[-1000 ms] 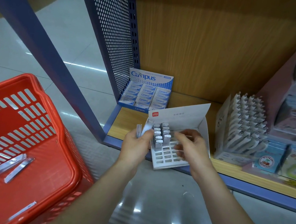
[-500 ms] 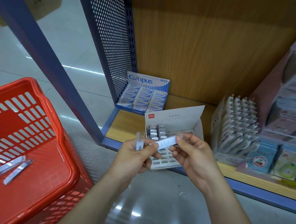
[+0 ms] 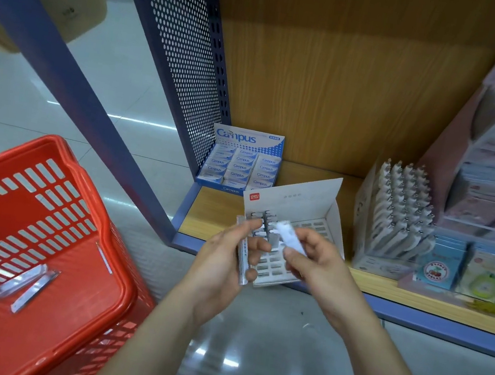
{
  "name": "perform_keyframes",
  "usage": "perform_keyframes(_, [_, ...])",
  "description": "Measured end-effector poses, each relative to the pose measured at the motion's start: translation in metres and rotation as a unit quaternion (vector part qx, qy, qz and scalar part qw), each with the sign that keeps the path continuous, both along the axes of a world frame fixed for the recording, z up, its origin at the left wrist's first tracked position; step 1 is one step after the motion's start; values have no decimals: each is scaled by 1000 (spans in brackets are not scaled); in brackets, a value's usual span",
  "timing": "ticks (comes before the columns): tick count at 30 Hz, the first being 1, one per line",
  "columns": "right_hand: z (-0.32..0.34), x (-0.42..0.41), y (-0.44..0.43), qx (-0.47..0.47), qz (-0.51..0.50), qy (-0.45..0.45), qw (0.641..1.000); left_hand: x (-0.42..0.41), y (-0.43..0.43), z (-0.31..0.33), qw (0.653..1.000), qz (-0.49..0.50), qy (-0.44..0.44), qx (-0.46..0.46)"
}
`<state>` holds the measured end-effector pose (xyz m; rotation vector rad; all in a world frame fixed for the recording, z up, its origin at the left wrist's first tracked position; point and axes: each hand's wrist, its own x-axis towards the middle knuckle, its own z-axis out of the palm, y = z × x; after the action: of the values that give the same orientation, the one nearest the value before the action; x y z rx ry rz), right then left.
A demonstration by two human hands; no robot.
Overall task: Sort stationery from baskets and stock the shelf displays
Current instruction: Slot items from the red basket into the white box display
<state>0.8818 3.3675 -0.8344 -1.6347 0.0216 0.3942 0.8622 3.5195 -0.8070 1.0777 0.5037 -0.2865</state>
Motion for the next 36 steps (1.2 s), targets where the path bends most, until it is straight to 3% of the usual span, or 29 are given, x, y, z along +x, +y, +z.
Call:
perform_keyframes(3, [2,-3,3,84,-23,55,995,-4,4,0,999,-36,-1,-1])
perform_keyframes(8, [10,-5,14,116,-32,45,992,-10,-1,-2,977,-101,-54,181])
perform_keyframes(14, [-2,0,7,270,-128,183,937,-11,3,-3,962,-159,-129,178])
perform_keyframes(18, [-8,0,2,309,-131,253,907,-15,10,-5,907,-187,-201,320])
perform_keyframes(21, [-9,-5,5,247,-102,261,928,-14,8,-7,833,-184,-286,437])
perform_keyframes(23, [-9,-5,5,204,-85,247,943,-11,9,-7,806,-144,-328,471])
perform_keyframes(30, [-15,14,-20,136,-100,169,971,-2,23,-9,856,-25,-222,466])
perform_keyframes(36, [-14,40,-19,90,-99,74,988,12,15,-8,857,-35,-242,453])
